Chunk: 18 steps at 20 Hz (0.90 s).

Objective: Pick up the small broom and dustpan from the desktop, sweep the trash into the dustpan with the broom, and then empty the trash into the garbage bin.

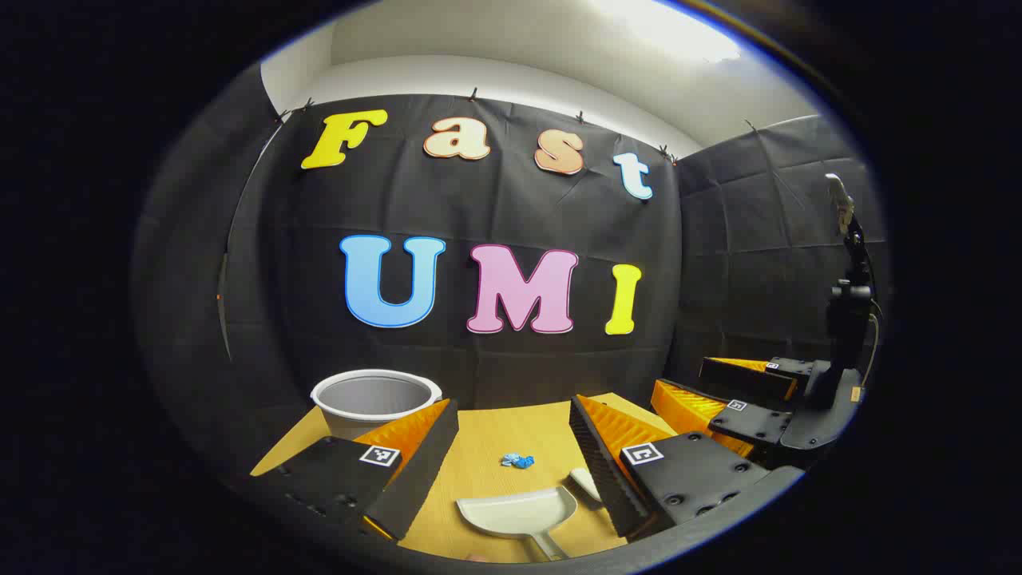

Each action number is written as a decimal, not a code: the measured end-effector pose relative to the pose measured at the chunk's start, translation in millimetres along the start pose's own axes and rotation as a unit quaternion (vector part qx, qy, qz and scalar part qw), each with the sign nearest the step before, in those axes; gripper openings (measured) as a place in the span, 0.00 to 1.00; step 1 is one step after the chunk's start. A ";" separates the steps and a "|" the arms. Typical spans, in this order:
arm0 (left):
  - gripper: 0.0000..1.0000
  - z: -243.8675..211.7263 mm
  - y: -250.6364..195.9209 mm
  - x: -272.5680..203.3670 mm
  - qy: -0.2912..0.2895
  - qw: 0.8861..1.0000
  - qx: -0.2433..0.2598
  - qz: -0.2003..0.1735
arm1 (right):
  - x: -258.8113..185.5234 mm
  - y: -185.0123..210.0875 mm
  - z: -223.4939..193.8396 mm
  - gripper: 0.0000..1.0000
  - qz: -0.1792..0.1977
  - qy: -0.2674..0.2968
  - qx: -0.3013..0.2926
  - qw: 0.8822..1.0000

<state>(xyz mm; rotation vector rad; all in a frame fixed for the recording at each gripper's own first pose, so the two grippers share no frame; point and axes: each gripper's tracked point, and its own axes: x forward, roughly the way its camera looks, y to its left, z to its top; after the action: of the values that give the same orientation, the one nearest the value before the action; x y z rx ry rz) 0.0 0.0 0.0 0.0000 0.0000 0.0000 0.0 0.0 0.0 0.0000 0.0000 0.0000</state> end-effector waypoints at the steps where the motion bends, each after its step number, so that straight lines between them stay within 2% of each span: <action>1: 0.83 -0.2 1.2 0.0 0.000 1.000 0.001 0.000 | 0.6 1.2 -0.6 0.97 0.001 0.001 0.000 1.000; 11: 0.83 -3.4 2.9 6.4 0.004 1.000 0.008 -0.006 | 6.3 1.4 -7.9 0.97 -0.003 0.015 0.014 1.000; 18: 0.83 -7.8 0.2 11.4 0.009 1.000 -0.005 -0.012 | 7.6 -1.0 -11.6 0.97 -0.004 0.023 0.018 1.000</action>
<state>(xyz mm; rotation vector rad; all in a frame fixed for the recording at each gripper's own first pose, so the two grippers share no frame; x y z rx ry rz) 11.4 0.2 -7.8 -0.0099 0.0172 -0.0246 7.6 -1.0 -11.6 0.0358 0.0461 -0.0084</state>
